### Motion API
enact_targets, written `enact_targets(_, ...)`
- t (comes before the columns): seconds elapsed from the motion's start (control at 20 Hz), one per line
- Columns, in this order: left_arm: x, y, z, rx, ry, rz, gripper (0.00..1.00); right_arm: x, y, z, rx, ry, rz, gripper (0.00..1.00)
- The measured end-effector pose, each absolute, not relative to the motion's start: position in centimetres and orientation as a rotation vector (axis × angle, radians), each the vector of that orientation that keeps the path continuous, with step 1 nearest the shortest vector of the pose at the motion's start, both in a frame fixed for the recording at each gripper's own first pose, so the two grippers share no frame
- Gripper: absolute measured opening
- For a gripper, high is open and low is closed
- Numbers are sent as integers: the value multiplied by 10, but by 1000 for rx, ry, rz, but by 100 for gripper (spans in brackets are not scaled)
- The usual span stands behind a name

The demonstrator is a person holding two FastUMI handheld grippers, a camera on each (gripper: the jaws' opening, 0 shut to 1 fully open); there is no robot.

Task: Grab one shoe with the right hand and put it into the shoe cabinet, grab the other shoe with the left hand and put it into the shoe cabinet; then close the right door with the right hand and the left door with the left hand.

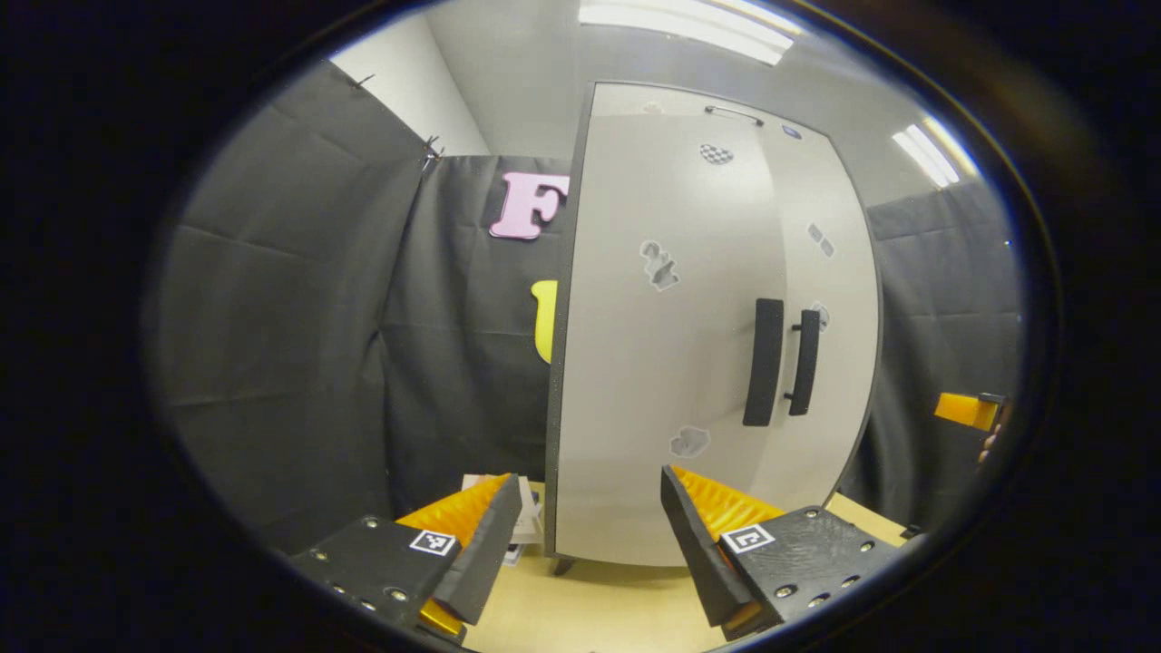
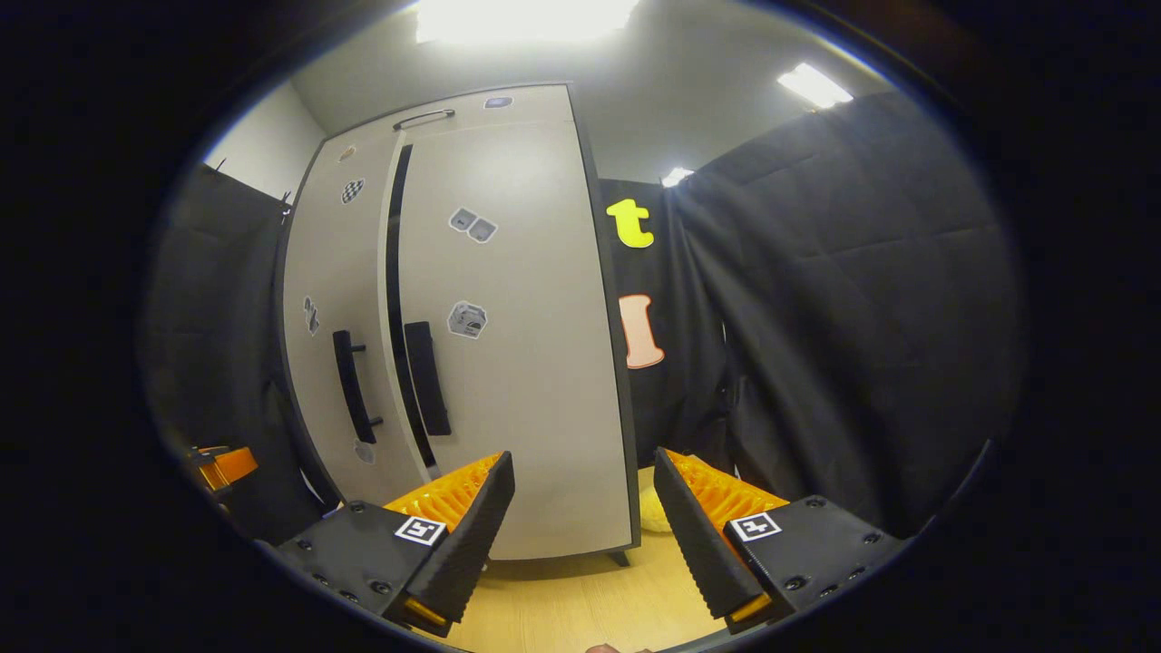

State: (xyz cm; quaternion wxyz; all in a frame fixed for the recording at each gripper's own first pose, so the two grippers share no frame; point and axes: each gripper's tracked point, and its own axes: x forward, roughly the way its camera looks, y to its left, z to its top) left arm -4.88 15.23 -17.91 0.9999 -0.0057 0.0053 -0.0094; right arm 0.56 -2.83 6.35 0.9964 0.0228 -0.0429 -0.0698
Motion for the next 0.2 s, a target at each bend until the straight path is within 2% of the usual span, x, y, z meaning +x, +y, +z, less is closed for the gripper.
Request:
enact_targets(0.05,-46,153,-179,-13,8,-12,89,7,-28,63,41,-83,-140,98)
enact_targets(0.1,-43,154,-180,-16,8,-8,89,8,-28,63,38,-81,-143,92)
enact_targets(0.15,-42,155,-180,-22,7,-5,89,9,-28,63,36,-80,-144,92)
enact_targets(0.2,-39,156,-180,-28,8,-3,82,11,-27,63,37,-77,-143,92)
